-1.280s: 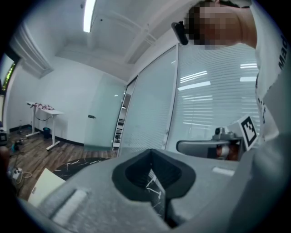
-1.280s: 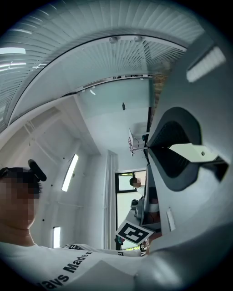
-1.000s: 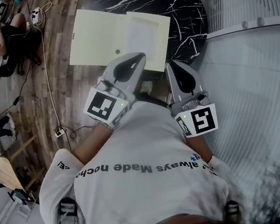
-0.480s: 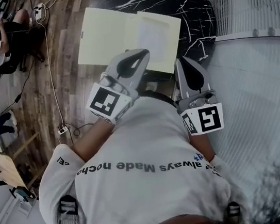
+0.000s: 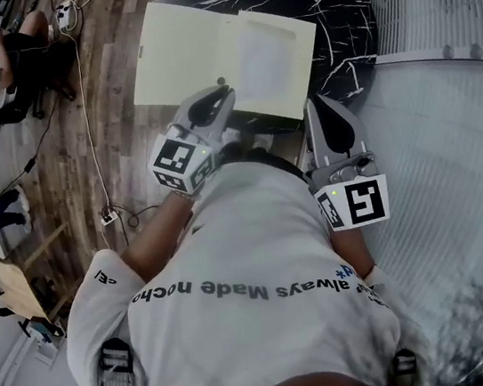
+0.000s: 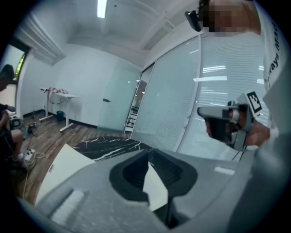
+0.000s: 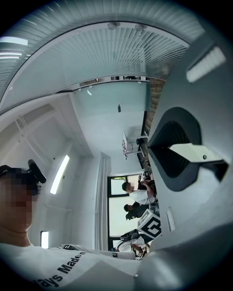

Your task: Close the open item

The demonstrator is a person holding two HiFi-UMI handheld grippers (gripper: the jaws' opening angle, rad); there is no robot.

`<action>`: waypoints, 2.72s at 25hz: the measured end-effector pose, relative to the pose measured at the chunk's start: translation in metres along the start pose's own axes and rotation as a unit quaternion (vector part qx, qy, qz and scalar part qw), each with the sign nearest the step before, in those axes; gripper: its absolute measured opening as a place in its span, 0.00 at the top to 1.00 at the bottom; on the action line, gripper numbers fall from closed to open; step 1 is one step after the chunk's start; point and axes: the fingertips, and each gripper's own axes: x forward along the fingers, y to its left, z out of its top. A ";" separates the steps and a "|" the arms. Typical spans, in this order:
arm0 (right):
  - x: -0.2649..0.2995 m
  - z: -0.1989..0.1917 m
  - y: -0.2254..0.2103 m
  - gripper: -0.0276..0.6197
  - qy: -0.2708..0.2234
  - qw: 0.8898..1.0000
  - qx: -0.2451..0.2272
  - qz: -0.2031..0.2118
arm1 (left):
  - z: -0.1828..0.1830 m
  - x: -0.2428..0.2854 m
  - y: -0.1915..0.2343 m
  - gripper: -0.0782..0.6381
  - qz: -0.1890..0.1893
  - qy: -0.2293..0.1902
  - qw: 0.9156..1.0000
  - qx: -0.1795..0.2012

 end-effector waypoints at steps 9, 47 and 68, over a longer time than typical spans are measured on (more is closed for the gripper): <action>0.004 -0.007 -0.002 0.96 0.012 1.000 -0.001 0.003 | -0.127 -0.002 0.072 0.80 0.063 0.074 0.989 -0.110; 0.017 -0.021 -0.011 0.96 0.046 0.999 -0.019 0.003 | -0.242 -0.006 0.186 0.82 0.148 0.048 0.958 -0.239; 0.007 -0.030 -0.011 0.96 0.038 0.999 0.006 -0.003 | -0.212 0.034 0.091 0.76 0.139 0.262 0.916 0.272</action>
